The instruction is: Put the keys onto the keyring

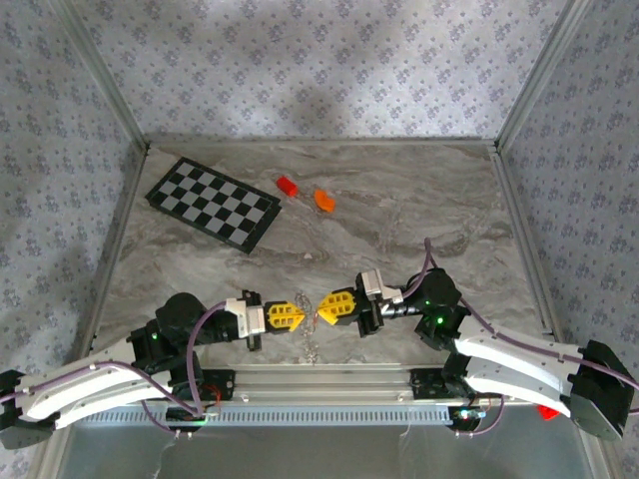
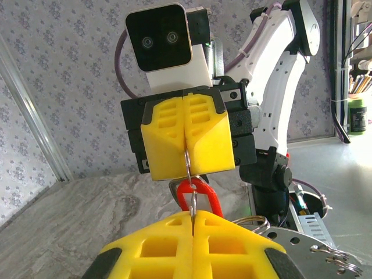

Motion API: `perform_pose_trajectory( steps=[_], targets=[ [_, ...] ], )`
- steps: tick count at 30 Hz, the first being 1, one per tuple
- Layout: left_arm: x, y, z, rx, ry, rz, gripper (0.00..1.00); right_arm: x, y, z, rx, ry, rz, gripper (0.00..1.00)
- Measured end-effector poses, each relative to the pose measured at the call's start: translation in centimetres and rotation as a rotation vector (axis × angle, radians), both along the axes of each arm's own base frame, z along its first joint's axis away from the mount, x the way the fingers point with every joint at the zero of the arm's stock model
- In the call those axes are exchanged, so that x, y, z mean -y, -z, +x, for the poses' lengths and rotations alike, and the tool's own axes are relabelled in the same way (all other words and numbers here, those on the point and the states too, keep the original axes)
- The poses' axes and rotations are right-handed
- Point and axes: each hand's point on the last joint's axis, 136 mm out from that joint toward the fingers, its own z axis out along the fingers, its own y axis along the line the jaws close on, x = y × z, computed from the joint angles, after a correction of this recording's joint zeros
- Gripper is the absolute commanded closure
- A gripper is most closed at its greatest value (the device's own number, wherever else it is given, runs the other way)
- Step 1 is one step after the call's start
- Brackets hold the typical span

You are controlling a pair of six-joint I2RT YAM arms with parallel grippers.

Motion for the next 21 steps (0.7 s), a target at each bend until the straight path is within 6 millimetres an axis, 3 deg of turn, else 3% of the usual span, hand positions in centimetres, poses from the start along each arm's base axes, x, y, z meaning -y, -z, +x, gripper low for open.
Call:
perform_pose_trajectory(
  steps=[21],
  targets=[
    [-0.03, -0.48, -0.17, -0.006, 0.010, -0.020, 1.00, -0.14, 0.13, -0.57, 0.031, -0.013, 0.001, 1.00]
  ],
)
